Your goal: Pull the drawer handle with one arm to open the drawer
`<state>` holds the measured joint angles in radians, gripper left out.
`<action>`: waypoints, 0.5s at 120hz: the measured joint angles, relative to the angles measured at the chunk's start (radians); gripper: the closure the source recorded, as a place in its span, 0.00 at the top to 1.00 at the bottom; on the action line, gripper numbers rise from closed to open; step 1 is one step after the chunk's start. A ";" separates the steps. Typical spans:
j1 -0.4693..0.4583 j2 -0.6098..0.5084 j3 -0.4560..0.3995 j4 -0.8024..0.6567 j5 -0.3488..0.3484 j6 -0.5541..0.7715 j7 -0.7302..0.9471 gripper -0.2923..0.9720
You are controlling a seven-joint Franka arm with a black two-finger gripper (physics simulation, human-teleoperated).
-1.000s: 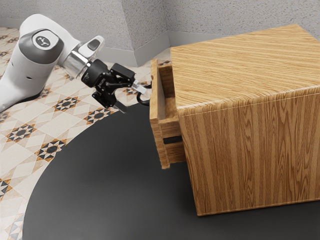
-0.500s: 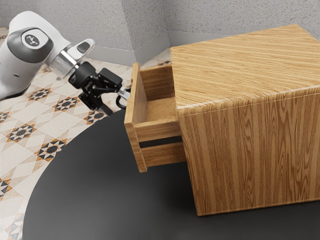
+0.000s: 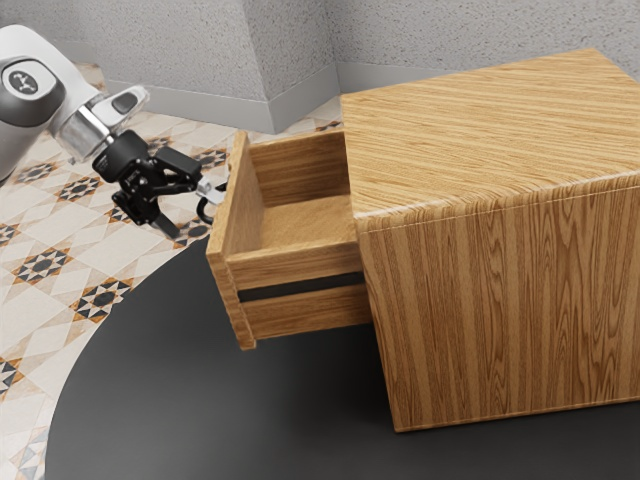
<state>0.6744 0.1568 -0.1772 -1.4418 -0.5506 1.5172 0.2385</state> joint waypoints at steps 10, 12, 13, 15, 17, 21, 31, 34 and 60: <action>0.013 -0.001 -0.004 0.000 0.014 -0.005 0.006 0.76; 0.015 -0.001 -0.004 0.000 0.016 -0.006 0.007 0.75; 0.016 -0.001 -0.004 0.000 0.017 -0.006 0.008 0.75; 0.019 -0.001 -0.004 0.000 0.019 -0.007 0.009 0.75; 0.022 -0.001 -0.005 0.000 0.021 -0.008 0.010 0.75; 0.028 -0.001 -0.007 0.000 0.023 -0.010 0.012 0.75; 0.055 0.000 -0.026 0.000 0.032 -0.015 0.017 0.75; 0.061 0.001 -0.032 0.000 0.036 -0.015 0.018 0.75; 0.109 0.004 -0.087 0.000 0.063 -0.018 0.027 0.75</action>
<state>0.7830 0.1609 -0.2643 -1.4422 -0.4878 1.4994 0.2656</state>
